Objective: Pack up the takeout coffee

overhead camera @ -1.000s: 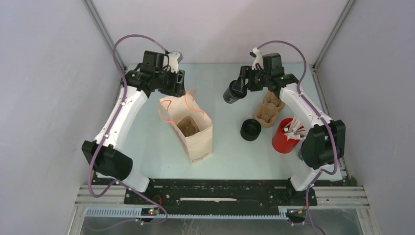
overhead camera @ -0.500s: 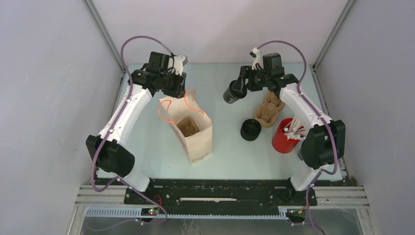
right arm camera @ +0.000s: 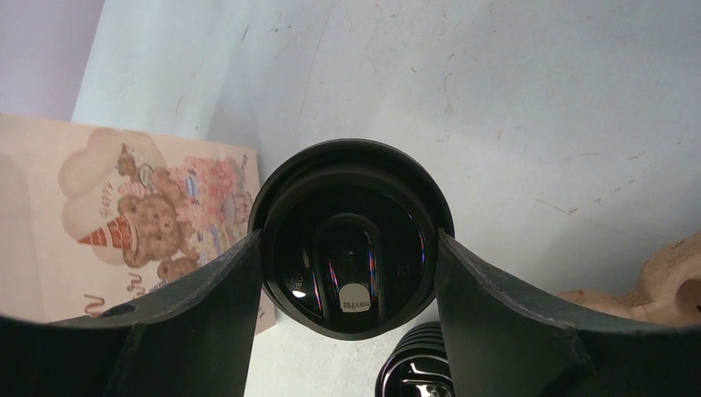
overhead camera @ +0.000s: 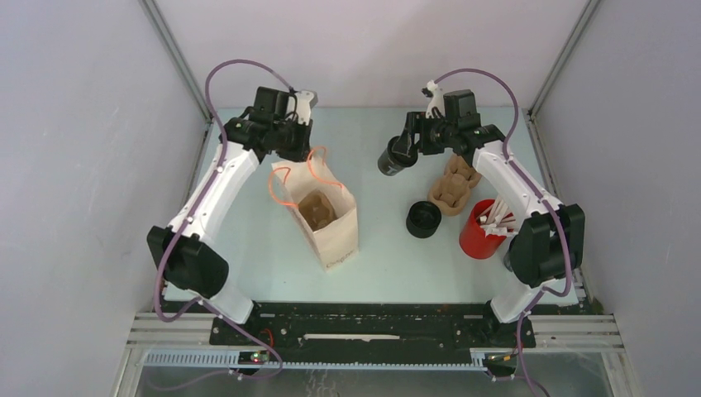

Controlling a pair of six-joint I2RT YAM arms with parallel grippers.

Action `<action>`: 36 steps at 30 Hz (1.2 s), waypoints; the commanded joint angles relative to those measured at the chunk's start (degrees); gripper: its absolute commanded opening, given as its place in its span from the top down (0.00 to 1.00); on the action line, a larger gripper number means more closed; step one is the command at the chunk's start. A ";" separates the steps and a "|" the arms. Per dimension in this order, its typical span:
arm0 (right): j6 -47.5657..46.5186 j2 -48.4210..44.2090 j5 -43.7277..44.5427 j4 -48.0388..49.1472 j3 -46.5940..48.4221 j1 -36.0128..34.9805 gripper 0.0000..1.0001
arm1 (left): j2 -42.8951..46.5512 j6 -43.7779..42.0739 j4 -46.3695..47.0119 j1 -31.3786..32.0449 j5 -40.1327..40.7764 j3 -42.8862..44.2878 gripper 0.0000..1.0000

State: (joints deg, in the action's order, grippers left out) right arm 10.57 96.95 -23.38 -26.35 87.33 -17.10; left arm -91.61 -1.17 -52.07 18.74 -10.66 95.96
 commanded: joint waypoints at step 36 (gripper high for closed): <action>-19.24 -29.14 23.36 -17.60 4.36 -43.50 0.58 | 44.66 27.69 45.61 0.24 16.48 -48.25 1.00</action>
State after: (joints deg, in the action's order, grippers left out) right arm -5.04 69.54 -7.84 -40.14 87.88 -57.30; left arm -48.40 25.71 -8.38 18.74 6.00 48.90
